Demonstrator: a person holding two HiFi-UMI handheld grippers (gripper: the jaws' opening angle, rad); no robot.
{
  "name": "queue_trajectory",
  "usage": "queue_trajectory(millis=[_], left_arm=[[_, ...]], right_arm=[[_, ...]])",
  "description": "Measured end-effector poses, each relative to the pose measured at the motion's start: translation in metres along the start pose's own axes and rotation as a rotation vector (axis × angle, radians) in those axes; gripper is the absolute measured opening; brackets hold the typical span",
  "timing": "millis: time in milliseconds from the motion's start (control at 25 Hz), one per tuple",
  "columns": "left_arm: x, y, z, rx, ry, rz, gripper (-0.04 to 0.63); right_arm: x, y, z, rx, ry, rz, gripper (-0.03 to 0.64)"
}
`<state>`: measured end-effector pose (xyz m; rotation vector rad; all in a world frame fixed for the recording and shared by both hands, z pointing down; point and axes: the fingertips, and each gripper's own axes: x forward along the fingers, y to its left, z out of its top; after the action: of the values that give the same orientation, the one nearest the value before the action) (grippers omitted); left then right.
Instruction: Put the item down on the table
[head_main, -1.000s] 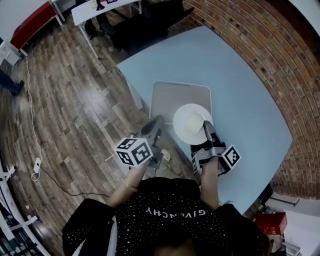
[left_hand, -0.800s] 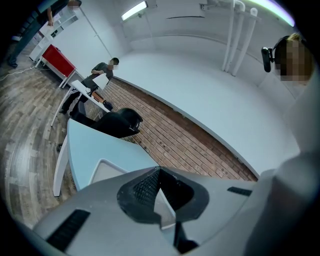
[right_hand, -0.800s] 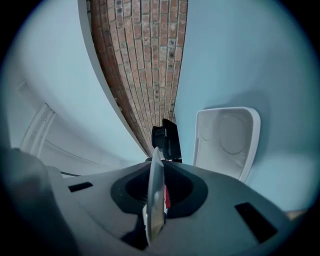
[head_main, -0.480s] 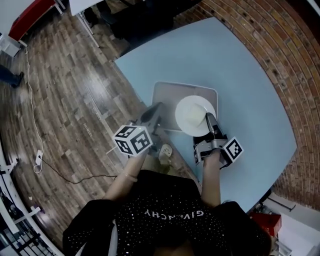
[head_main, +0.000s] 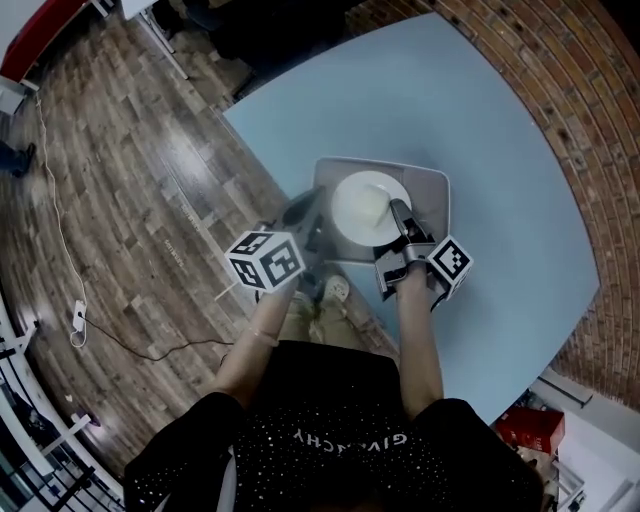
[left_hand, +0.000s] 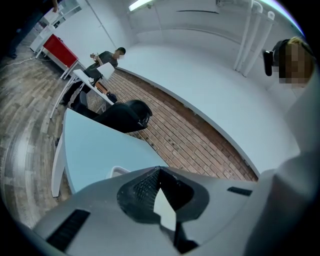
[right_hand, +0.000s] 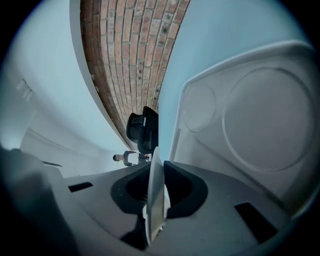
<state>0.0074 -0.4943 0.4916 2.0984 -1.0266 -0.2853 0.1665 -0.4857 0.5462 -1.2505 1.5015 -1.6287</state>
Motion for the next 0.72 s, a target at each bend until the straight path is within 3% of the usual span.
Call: queue_trajectory(millis=[440, 720], left_arm=[[0.009, 0.014, 0.006, -0.031, 0.016, -0.017, 0.011], [0.012, 0.014, 0.006, -0.054, 0.023, -0.012, 0.01]], right_arm=[[0.046, -0.025, -0.032, -0.192, 0.101, -0.152, 0.044], [0.051, -0.028, -0.024, -0.483, 0.147, -0.358, 0.058]])
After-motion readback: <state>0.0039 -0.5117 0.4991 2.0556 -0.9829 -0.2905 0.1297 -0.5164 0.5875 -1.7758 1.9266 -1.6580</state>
